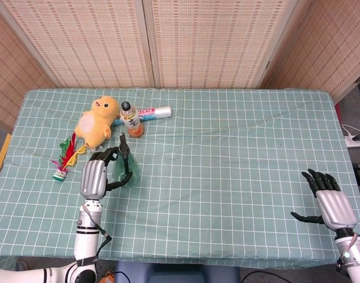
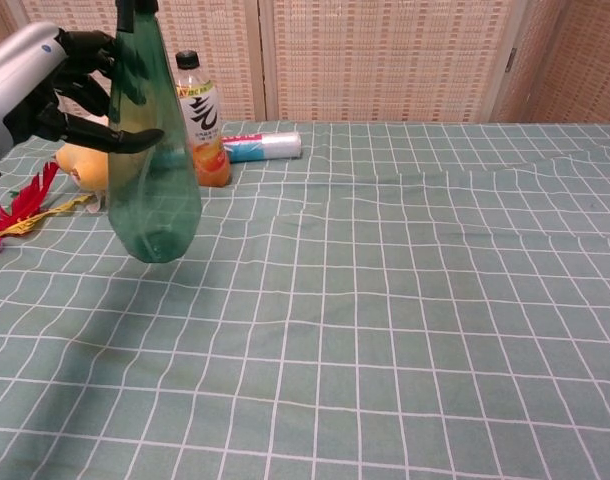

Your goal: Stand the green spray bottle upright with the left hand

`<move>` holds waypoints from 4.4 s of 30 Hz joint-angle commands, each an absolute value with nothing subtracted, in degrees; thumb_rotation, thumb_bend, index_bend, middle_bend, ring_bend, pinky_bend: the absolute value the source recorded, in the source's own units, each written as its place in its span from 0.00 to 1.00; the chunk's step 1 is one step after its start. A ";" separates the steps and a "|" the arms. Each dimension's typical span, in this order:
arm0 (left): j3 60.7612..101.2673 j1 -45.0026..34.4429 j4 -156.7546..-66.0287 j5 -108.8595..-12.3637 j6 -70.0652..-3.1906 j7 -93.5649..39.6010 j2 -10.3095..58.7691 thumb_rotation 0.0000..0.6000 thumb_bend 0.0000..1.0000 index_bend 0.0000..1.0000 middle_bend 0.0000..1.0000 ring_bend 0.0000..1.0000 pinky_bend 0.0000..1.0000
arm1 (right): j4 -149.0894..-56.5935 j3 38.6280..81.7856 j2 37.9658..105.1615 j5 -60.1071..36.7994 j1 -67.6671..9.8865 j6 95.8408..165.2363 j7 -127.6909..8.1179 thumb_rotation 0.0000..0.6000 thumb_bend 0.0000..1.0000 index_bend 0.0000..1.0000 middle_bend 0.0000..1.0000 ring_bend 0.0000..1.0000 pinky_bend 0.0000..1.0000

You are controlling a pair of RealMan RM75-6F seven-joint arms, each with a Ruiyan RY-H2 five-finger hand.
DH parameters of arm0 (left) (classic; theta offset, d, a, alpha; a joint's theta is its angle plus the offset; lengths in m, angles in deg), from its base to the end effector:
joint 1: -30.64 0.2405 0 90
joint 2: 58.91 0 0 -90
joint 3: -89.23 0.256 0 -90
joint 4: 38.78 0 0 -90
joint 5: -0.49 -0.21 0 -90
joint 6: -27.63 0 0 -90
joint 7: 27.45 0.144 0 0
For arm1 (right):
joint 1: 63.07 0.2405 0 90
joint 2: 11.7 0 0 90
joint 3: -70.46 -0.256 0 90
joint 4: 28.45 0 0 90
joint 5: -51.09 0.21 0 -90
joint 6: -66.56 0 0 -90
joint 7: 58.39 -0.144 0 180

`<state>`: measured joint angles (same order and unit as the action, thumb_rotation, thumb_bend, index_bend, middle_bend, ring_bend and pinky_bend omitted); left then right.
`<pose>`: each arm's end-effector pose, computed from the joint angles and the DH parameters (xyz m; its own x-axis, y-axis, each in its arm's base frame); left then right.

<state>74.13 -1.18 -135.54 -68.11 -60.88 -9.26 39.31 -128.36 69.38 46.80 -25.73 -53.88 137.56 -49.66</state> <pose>-0.1184 0.2927 0.0259 -0.0421 -0.1177 0.9922 0.9863 -0.1637 0.0224 -0.3140 -0.1900 0.1490 0.4638 -0.2595 0.8471 -0.8715 0.0380 0.4889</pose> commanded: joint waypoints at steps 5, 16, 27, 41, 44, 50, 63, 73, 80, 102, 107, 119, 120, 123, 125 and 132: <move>71.43 -1.51 -128.52 -71.93 -60.55 -15.37 42.15 1.00 0.24 0.51 0.61 0.47 0.30 | -128.72 69.20 46.99 -24.81 -53.37 136.83 -48.14 1.00 0.00 0.00 0.00 0.00 0.00; 70.93 -1.46 -117.17 -74.98 -60.66 -23.75 45.68 1.00 0.24 0.47 0.56 0.42 0.26 | -129.47 68.98 47.04 -22.78 -53.19 136.39 -46.62 1.00 0.00 0.00 0.00 0.00 0.00; 71.76 -1.51 -109.48 -76.86 -60.51 -25.53 48.99 1.00 0.24 0.46 0.54 0.41 0.24 | -130.08 68.87 46.98 -21.31 -52.90 135.84 -45.68 1.00 0.00 0.00 0.00 0.00 0.00; 71.71 -0.85 -106.97 -75.14 -57.87 -25.12 51.12 1.00 0.23 0.44 0.52 0.40 0.22 | -130.06 69.15 46.63 -21.62 -52.73 135.43 -46.49 1.00 0.00 0.00 0.00 0.00 0.00; 70.86 -0.66 -108.56 -74.04 -56.92 -25.59 50.68 1.00 0.22 0.44 0.52 0.40 0.22 | -130.10 69.20 46.56 -21.63 -52.69 135.29 -46.71 1.00 0.00 0.00 0.00 0.00 0.00; 69.76 -0.23 -111.41 -72.62 -55.86 -25.78 49.81 1.00 0.22 0.43 0.51 0.39 0.22 | -130.10 69.31 46.47 -21.77 -52.63 135.19 -46.83 1.00 0.00 0.00 0.00 0.00 0.00; 70.69 -0.10 -110.38 -74.84 -56.47 -25.61 49.52 1.00 0.22 0.39 0.45 0.35 0.21 | -130.20 69.42 46.35 -21.54 -52.48 134.92 -46.79 1.00 0.00 0.00 0.00 0.00 0.00; 70.59 0.24 -109.86 -73.97 -55.47 -26.02 50.01 1.00 0.21 0.29 0.42 0.32 0.21 | -130.32 69.49 46.24 -21.40 -52.40 134.74 -46.87 1.00 0.00 0.00 0.00 0.00 0.00; 70.47 0.48 -110.33 -73.48 -54.96 -26.02 50.07 1.00 0.21 0.20 0.40 0.30 0.21 | -130.33 69.52 46.18 -21.34 -52.35 134.64 -46.98 1.00 0.00 0.00 0.00 0.00 0.00; 70.13 2.22 -115.29 -71.43 -53.35 -25.78 47.21 1.00 0.20 0.02 0.28 0.20 0.16 | -130.45 69.63 46.07 -21.18 -52.29 134.48 -47.20 1.00 0.00 0.00 0.00 0.00 0.00; 70.00 2.52 -117.12 -70.76 -52.48 -25.89 46.06 1.00 0.18 0.00 0.23 0.17 0.15 | -130.42 69.64 46.08 -21.19 -52.31 134.54 -47.25 1.00 0.00 0.00 0.00 0.00 0.00; 69.88 3.02 -121.48 -70.44 -52.07 -24.64 43.44 1.00 0.15 0.00 0.17 0.10 0.13 | -130.49 69.70 45.87 -21.18 -52.24 134.20 -47.84 1.00 0.00 0.00 0.00 0.00 0.00; 69.95 3.18 -122.04 -70.30 -51.96 -24.41 42.98 1.00 0.14 0.00 0.15 0.09 0.12 | -130.50 69.72 45.84 -21.25 -52.23 134.17 -47.93 1.00 0.00 0.00 0.00 0.00 0.00; 70.03 3.79 -124.22 -69.76 -51.81 -23.37 41.14 1.00 0.14 0.00 0.12 0.06 0.11 | -130.48 69.76 45.75 -21.44 -52.23 134.14 -48.19 1.00 0.00 0.00 0.00 0.00 0.00; 70.12 4.28 -125.74 -69.93 -52.21 -22.57 39.64 1.00 0.14 0.00 0.11 0.05 0.11 | -130.43 69.82 45.74 -21.66 -52.26 134.20 -48.32 1.00 0.00 0.00 0.00 0.00 0.00; 70.90 5.95 -130.14 -69.43 -52.59 -17.73 33.65 1.00 0.13 0.00 0.09 0.05 0.13 | -130.25 69.95 45.71 -22.40 -52.39 134.48 -48.81 1.00 0.00 0.00 0.00 0.00 0.00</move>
<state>70.54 5.26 -128.91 -69.64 -52.43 -19.00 35.23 -130.27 69.94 45.71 -22.38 -52.37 134.46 -48.79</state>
